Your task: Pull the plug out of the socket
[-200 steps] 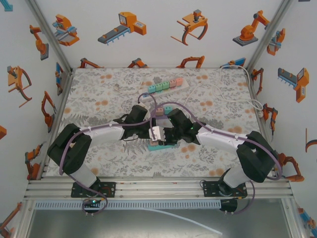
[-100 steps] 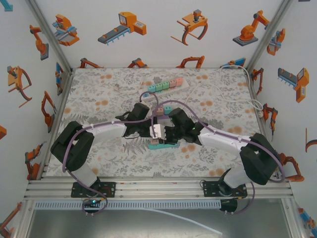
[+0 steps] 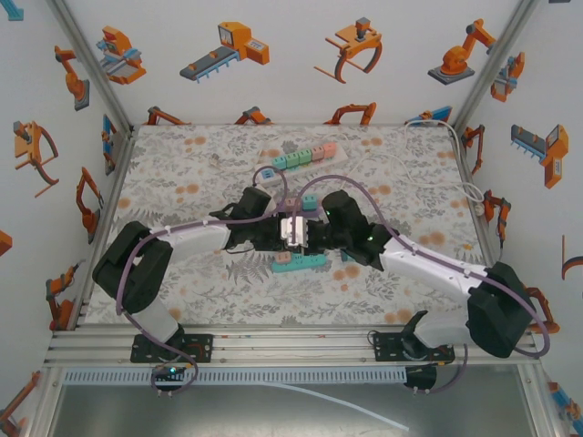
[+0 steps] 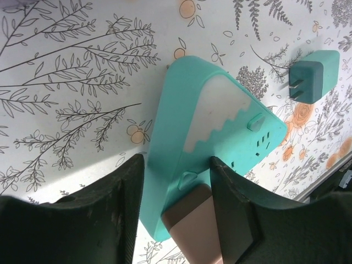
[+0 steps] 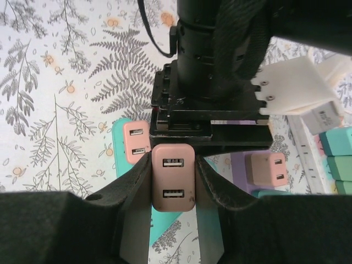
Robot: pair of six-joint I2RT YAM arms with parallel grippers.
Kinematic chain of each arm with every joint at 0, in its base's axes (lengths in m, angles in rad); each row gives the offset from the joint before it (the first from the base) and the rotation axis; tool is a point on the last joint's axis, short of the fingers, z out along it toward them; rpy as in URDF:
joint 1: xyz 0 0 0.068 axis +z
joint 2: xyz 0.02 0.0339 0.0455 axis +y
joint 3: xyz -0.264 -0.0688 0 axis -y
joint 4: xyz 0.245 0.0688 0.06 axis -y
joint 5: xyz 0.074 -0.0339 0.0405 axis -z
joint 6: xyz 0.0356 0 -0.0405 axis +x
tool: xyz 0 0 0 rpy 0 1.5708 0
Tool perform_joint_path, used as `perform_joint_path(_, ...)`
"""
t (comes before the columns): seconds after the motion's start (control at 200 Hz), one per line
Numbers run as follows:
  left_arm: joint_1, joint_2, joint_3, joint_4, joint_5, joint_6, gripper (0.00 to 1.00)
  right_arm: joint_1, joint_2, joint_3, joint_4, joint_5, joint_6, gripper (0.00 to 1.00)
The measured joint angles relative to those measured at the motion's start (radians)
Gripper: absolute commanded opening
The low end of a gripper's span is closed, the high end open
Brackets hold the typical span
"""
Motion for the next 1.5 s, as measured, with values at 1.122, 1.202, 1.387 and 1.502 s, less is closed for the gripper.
perform_joint_path(1.122, 0.032, -0.384, 0.050, -0.041, 0.163, 0.145, 0.97, -0.565, -0.418, -0.239, -0.064, 0.323, 1.363, 0.00)
perform_joint_path(1.202, 0.032, -0.401, 0.025, -0.018, 0.193, 0.139, 0.97, -0.628, -0.426, -0.296, -0.055, 0.315, 1.432, 0.00)
perform_joint_path(1.387, 0.032, -0.467, -0.034, 0.009, 0.214, 0.132, 0.97, -0.758, -0.423, -0.462, 0.051, 0.262, 1.580, 0.00)
perform_joint_path(1.502, 0.032, -0.489, -0.042, 0.013, 0.210, 0.132, 0.97, -0.789, -0.381, -0.541, 0.126, 0.232, 1.633, 0.00)
